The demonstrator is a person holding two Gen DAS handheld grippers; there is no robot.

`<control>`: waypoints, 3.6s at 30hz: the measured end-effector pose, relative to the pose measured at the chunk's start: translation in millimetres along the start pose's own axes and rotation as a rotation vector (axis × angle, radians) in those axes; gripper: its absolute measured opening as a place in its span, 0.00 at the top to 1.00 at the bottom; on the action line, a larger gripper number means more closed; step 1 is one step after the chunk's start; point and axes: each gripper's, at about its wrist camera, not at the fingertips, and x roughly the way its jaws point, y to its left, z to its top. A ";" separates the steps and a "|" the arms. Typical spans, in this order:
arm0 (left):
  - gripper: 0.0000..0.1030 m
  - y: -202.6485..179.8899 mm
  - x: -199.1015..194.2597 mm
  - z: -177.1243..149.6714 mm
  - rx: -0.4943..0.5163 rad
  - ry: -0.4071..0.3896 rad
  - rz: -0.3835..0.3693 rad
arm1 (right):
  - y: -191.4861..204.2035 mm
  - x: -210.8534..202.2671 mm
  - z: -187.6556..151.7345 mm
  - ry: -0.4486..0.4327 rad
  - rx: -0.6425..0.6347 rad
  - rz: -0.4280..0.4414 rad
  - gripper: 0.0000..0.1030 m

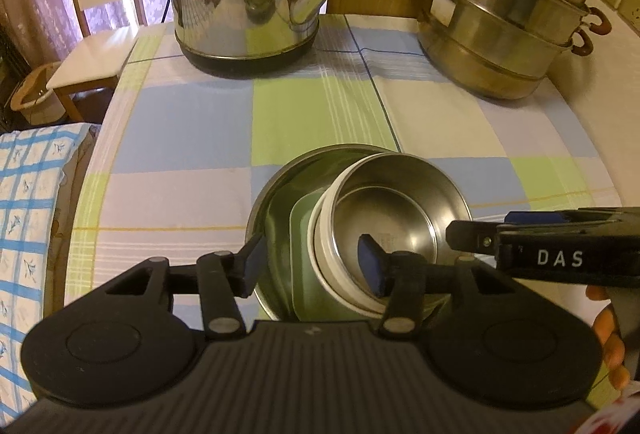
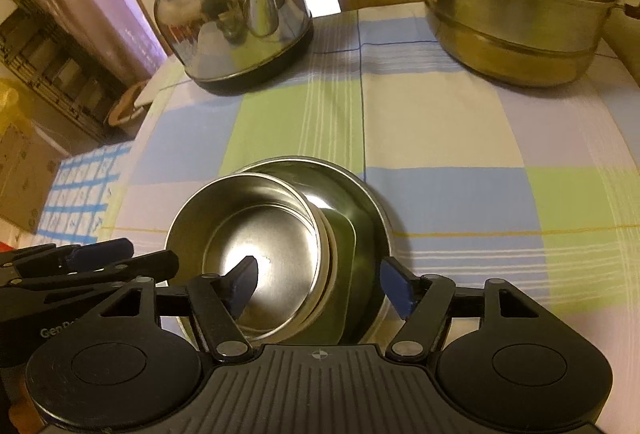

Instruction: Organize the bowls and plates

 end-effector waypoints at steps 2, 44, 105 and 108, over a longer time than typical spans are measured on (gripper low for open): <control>0.53 0.2 -3.3 -1.7 0.001 -0.004 -0.003 | 0.7 -2.9 -1.7 -0.007 0.007 -0.004 0.32; 0.37 -45.3 -107.8 -85.8 -0.043 -0.087 0.019 | -14.7 -106.4 -83.2 -0.168 -0.070 0.047 0.31; 0.33 -154.4 -195.5 -221.6 -0.014 -0.084 -0.003 | -66.9 -216.8 -234.7 -0.130 -0.125 0.041 0.31; 0.33 -154.3 -196.0 -222.0 -0.009 -0.085 -0.005 | -66.4 -216.6 -234.6 -0.130 -0.123 0.040 0.31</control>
